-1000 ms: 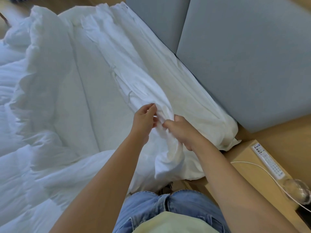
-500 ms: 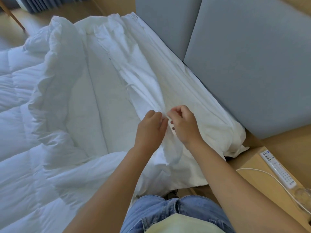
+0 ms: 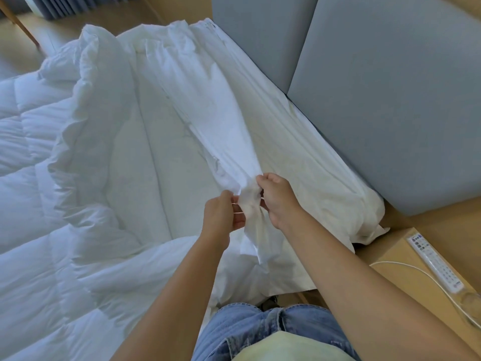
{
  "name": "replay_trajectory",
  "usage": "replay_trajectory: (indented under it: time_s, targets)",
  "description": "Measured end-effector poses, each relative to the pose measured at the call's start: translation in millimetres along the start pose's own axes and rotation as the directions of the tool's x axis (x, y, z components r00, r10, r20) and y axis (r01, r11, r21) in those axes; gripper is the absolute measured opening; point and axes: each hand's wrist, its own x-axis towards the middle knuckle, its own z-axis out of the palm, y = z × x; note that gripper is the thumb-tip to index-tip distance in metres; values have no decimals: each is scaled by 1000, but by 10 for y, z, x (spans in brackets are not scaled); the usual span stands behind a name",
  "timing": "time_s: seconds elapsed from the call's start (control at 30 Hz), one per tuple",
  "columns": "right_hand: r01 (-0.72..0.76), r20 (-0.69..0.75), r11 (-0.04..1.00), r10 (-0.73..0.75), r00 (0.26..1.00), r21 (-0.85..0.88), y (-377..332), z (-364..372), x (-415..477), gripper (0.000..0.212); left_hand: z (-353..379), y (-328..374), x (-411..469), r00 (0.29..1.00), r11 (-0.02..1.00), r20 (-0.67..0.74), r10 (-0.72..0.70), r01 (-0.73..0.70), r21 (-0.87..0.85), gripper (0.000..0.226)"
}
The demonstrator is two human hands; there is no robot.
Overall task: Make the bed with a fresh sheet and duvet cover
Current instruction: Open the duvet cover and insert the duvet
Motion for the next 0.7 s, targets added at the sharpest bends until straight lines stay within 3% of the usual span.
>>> replay_trajectory:
  time_s: [0.1, 0.17, 0.27, 0.33, 0.37, 0.43, 0.5, 0.57, 0.6, 0.63, 0.7]
  targets:
    - [-44, 160, 998, 37, 986, 41, -13, -13, -71, 28, -65, 11, 210, 986, 988, 104, -133, 124, 90, 31]
    - [-52, 161, 998, 56, 985, -27, 6, -14, -75, 28, -72, 63, 253, 973, 987, 176, -149, 158, -39, 29]
    - [79, 21, 940, -76, 997, -332, 67, -54, 7, 24, -7, 56, 229, 994, 998, 89, -59, 61, -15, 14]
    - [149, -7, 787, -191, 982, -598, 93, -108, 66, 33, 50, 30, 224, 998, 999, -38, 40, -39, 37, 12]
    - [146, -33, 726, -226, 974, -673, 107, -131, 86, 36, 57, 22, 228, 992, 998, -104, 65, -65, 3, 10]
    - [111, -114, 721, -255, 960, -684, 117, -162, 139, 31, 36, 62, 196, 983, 976, -183, 28, -66, -208, 13]
    - [50, -184, 867, -161, 970, -496, 83, -153, 180, 22, 3, 109, 120, 994, 921, -112, -1, -43, -386, 13]
    - [-35, -205, 997, 21, 978, -62, 3, -99, 192, 19, -10, 158, 80, 1000, 873, -30, 10, -23, -486, 9]
    - [-103, -153, 968, 141, 978, 231, -48, -65, 189, 20, -13, 180, 87, 1000, 834, 6, -12, 13, -551, 8]
    - [-180, -56, 857, 235, 970, 482, -86, -35, 183, 21, -19, 207, 100, 998, 794, 26, -52, 57, -605, 9]
    - [-266, 81, 663, 297, 952, 700, -132, 41, 157, 25, -25, 237, 148, 987, 719, 47, -156, 146, -679, 9]
